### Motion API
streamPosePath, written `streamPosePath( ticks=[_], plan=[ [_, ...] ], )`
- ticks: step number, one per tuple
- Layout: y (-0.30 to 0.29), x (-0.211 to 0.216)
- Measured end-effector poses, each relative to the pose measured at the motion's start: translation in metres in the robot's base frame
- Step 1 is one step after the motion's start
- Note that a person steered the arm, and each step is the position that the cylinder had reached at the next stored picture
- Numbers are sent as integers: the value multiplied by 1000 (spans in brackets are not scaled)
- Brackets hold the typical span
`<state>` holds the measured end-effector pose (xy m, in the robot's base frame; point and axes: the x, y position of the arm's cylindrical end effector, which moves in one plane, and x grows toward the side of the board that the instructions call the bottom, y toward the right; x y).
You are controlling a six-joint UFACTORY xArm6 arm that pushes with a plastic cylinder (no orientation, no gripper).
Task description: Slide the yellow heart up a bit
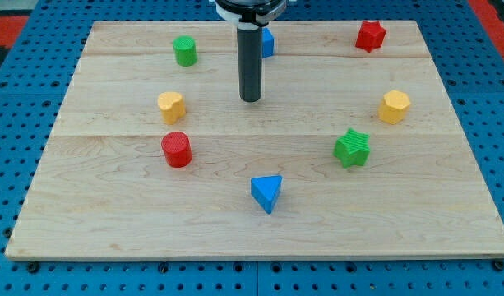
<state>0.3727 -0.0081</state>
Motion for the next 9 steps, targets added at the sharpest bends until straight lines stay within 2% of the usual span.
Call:
streamPosePath(
  ticks=[1, 3, 4, 9],
  plan=[
    [-30, 29],
    [-36, 32],
    [-65, 39],
    [-107, 50]
  ],
)
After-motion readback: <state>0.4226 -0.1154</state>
